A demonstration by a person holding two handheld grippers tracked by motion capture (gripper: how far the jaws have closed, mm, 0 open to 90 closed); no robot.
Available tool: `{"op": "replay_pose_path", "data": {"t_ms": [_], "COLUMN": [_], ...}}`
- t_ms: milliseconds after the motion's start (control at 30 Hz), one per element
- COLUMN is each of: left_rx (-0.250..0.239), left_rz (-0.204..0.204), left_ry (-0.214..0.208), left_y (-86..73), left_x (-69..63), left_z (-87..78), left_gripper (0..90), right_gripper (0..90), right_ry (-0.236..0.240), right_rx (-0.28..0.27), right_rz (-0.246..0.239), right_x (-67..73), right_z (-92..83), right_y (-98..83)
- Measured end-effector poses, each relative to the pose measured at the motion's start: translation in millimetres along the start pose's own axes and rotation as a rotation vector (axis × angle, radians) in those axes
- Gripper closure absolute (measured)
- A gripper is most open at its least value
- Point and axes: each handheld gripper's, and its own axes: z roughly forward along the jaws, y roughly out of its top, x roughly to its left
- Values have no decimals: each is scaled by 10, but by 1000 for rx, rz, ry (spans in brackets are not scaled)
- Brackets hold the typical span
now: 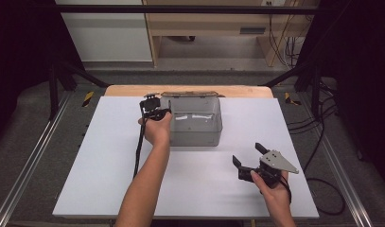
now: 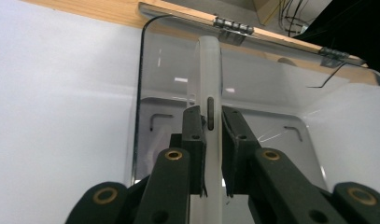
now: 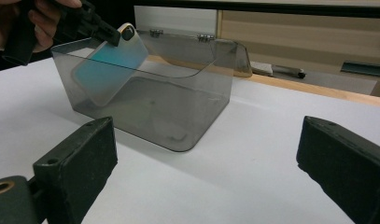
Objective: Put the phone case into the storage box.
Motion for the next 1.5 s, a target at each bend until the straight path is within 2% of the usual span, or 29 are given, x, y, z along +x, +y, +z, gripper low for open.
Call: {"op": "replay_pose_path", "data": {"t_ms": [167,367,567,633,1100,1367,1500], "left_rx": [15,34,76,95,84,78,60], "left_rz": [24,26,59,60,75,105,142], "left_ry": [17,34,57,49,56,73,89], "left_y": [13,4,40,52,48,45,60], "left_x": [2,13,6,18,3,-7,-19], "left_z": [34,78,102,120,117,108,68], "left_gripper": [803,791,785,784,745,757,738], "right_gripper": [53,55,55,55,55,55,55], "right_ry": [0,-4,-1,1,11,15,16], "right_rx": [4,0,7,8,16,16,19], "right_rz": [4,15,20,21,14,15,13], "right_x": [-6,-13,-15,-10,-4,0,0], "right_z": [3,1,15,14,22,25,29], "right_y": [-6,-4,-11,-11,-18,-17,-20]}}
